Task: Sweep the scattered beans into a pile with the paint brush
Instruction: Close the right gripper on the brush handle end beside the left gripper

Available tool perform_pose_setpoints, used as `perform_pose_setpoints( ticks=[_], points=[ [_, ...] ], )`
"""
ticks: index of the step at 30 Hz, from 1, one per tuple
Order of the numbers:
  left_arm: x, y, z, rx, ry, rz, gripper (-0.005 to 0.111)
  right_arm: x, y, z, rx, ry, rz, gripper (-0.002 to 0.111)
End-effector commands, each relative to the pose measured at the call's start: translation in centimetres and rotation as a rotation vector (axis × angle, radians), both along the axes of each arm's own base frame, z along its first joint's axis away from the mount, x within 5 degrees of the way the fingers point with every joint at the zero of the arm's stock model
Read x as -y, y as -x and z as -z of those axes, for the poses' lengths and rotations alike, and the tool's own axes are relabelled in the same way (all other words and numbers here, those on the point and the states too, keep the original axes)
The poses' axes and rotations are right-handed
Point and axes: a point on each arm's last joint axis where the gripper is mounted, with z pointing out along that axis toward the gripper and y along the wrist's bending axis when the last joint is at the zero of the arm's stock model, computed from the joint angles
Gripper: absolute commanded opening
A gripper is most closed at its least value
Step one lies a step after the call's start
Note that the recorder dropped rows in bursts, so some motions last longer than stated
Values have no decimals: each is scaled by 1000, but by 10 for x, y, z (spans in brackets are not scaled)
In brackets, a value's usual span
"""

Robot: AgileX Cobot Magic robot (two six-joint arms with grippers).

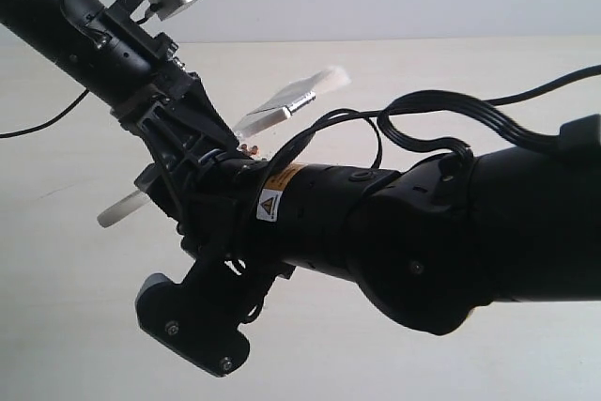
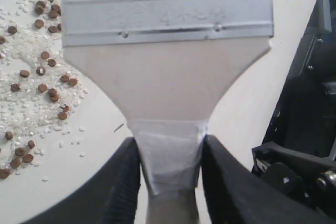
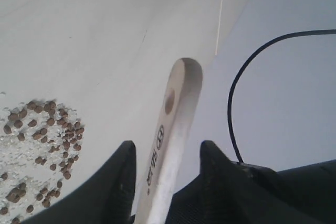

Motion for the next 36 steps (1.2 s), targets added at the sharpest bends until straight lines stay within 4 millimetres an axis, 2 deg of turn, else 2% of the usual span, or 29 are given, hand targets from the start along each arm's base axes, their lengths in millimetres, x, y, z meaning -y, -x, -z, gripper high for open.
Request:
perform_pose_setpoints(
  ticks=[1,6,14,26,36],
  points=[
    [0,1,-1,7,-6,6,0,-2,-1,4,-1,13,1,38],
    [-2,1,1,25,-38,24,0,-2,-1,5,-2,15,1,38],
    [5,1,-5,-7,64,-7,0,-3,-3,2,26,-2,3,38],
    [6,1,-6,-12,77,-12,0,-4,-4,-2,32,-35,20,38],
    [6,1,-6,-12,78,-13,0,-7,-8,9,38,-27,33,38]
  ],
)
